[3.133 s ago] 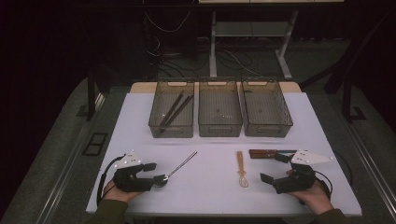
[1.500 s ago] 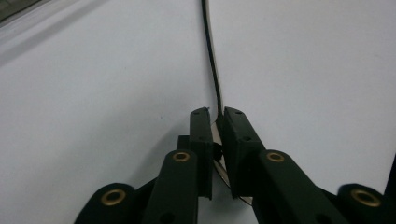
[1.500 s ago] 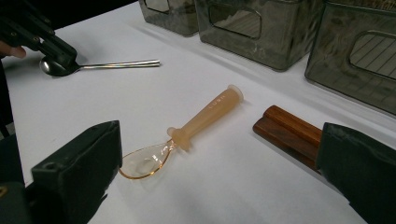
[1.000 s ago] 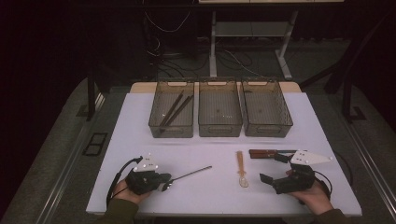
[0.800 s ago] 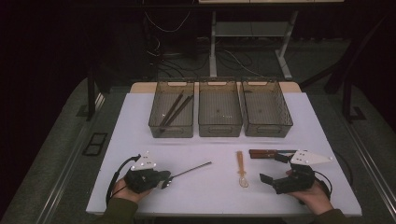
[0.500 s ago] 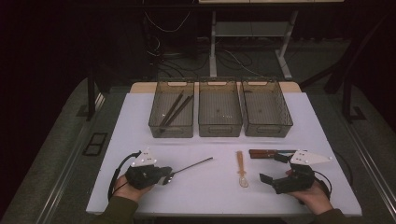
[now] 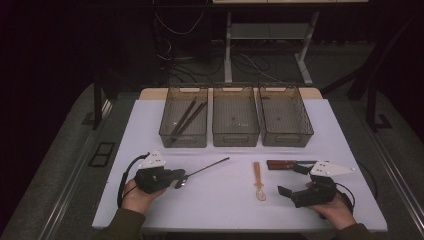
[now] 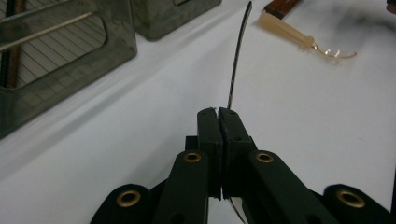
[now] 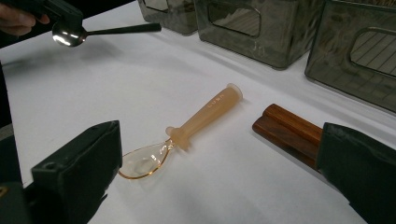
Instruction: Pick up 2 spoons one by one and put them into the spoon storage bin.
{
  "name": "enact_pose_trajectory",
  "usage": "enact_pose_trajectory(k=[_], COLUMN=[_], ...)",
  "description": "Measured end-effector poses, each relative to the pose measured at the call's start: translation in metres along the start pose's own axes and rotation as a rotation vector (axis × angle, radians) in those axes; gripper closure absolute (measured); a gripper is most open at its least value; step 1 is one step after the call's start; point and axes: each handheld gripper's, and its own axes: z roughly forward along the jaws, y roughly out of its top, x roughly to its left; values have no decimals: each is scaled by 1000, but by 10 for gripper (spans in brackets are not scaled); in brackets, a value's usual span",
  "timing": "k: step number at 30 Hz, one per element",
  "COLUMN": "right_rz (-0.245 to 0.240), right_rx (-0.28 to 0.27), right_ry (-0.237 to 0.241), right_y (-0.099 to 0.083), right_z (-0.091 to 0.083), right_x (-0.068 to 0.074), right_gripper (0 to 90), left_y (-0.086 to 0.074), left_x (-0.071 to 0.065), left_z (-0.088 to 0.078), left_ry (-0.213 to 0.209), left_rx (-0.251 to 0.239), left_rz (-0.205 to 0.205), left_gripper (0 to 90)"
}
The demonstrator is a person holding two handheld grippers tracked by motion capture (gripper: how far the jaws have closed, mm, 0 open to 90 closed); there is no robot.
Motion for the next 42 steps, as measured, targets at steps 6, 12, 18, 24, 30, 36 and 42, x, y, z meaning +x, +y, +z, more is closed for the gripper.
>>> enact_pose_trajectory(k=[6, 12, 18, 24, 30, 36, 42], right_rz=[-1, 2, 1, 2, 14, 16, 16], right_rx=[3, 12, 21, 18, 8, 3, 1], right_ry=[1, 5, 0, -2, -6, -6, -9], right_y=[0, -1, -2, -2, -2, -2, -2], right_z=[0, 3, 4, 3, 2, 2, 1], right_x=[1, -2, -2, -2, -2, -3, -3], right_gripper=[8, 8, 8, 8, 7, 8, 7], left_y=[9, 19, 30, 41, 51, 61, 72], left_x=[6, 11, 14, 16, 17, 19, 19], left_z=[3, 7, 10, 14, 19, 25, 33], left_ry=[1, 4, 7, 5, 5, 2, 3], left_rx=[-18, -35, -57, -78, -93, -98, -98], left_rz=[4, 0, 9, 15, 16, 20, 26], left_gripper=[886, 886, 886, 886, 886, 886, 886])
